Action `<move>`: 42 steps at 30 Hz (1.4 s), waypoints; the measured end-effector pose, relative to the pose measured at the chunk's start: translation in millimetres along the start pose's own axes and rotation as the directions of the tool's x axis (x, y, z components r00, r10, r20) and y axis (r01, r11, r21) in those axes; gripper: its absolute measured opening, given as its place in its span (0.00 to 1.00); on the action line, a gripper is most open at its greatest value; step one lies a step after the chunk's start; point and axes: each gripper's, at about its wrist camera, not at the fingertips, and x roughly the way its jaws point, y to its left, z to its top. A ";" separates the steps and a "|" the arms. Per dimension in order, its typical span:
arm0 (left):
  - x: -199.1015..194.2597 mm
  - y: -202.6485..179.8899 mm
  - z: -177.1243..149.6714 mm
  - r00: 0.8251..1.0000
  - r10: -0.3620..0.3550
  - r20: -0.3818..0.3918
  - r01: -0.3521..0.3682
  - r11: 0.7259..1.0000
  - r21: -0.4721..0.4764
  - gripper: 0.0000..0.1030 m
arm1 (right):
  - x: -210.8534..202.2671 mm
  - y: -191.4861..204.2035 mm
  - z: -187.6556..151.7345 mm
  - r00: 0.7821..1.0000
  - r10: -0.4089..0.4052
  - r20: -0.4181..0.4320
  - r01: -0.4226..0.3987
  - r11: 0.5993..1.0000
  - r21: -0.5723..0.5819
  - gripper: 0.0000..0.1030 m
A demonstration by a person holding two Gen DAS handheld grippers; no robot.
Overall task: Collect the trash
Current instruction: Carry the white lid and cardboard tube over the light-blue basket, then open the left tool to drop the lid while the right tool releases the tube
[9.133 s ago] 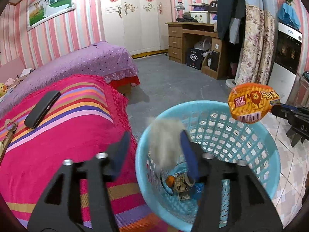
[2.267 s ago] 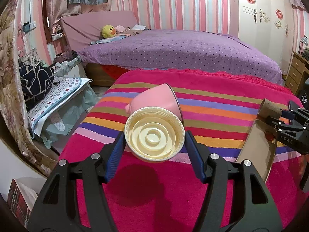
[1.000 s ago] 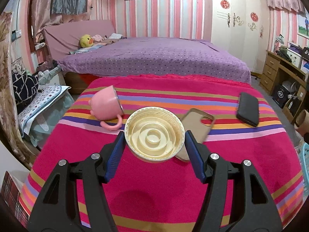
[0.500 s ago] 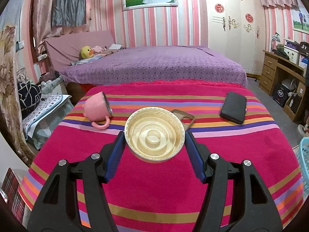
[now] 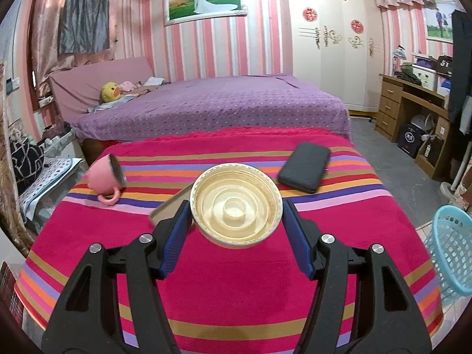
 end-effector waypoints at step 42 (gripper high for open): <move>-17.2 -313.4 -45.0 0.886 -0.436 -0.156 0.462 0.854 0.239 0.59 | 16.1 -196.7 -82.2 0.967 -0.201 -0.156 0.239 0.930 0.281 0.40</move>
